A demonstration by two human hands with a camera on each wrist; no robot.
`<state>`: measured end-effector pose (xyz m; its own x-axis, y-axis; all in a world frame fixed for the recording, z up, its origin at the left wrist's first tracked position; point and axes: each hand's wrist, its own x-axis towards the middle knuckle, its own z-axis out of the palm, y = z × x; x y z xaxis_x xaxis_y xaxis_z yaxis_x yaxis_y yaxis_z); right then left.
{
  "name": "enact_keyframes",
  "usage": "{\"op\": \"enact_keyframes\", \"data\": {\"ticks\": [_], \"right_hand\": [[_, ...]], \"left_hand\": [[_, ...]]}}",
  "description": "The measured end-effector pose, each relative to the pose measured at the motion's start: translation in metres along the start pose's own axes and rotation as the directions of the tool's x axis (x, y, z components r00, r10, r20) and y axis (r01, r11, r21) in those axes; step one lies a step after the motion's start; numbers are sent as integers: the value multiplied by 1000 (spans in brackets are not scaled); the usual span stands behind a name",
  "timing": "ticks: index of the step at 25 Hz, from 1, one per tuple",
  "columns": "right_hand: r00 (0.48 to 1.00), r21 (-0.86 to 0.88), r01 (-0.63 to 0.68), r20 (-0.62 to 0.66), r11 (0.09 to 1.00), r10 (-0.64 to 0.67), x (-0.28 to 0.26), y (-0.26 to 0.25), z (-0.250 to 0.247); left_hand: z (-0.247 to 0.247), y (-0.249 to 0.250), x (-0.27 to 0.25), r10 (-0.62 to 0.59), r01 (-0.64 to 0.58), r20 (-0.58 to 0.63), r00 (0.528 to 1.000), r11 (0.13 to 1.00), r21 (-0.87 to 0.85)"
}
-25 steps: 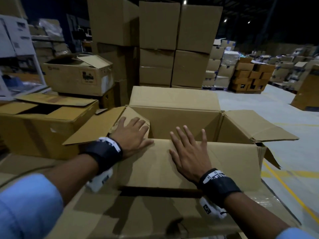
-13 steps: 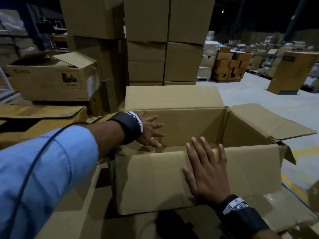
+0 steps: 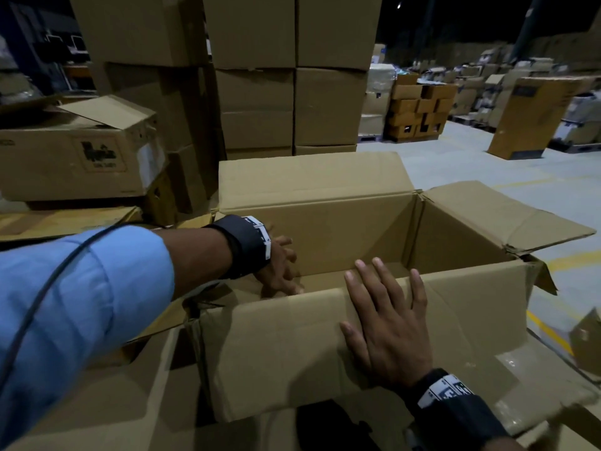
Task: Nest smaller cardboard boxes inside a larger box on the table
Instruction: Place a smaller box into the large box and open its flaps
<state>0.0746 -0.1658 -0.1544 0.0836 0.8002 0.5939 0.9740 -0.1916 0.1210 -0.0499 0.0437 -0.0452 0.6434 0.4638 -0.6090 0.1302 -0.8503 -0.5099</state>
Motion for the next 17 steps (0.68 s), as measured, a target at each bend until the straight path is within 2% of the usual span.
{"op": "enact_keyframes", "data": {"ticks": [3,6,9,11,13,14,16,17], "right_hand": [[1000,3,0,17,1000,0,0,0,-1],[998,-9,0,55,1000,1,-2,-1,-2],[996,-7,-1,87,1000,2,-3,-1,-5],[995,-1,-4,96,1000,4,-3,0,-8],[996,-2,0,91,1000,0,-2,-2,-9],[996,-1,0,84,1000,0,-3,-2,-10],[998,3,8,68,1000,-8,-3,-3,-11],[998,3,13,59,1000,-13,-4,-3,-12]], "left_hand": [[-5,-7,-22,-69,50,-183,981,993,-108],[-9,-10,-56,-182,133,-360,915,979,-156],[-15,-27,-89,-291,188,-400,869,943,-276],[-22,-36,-112,-313,198,-386,868,930,-310],[-28,-31,-134,-285,212,-382,879,951,-223],[-29,-23,-137,-281,254,-377,882,960,-119],[-24,-3,-133,-326,387,-359,875,916,110],[-16,6,-126,-369,439,-332,868,883,168]]}}
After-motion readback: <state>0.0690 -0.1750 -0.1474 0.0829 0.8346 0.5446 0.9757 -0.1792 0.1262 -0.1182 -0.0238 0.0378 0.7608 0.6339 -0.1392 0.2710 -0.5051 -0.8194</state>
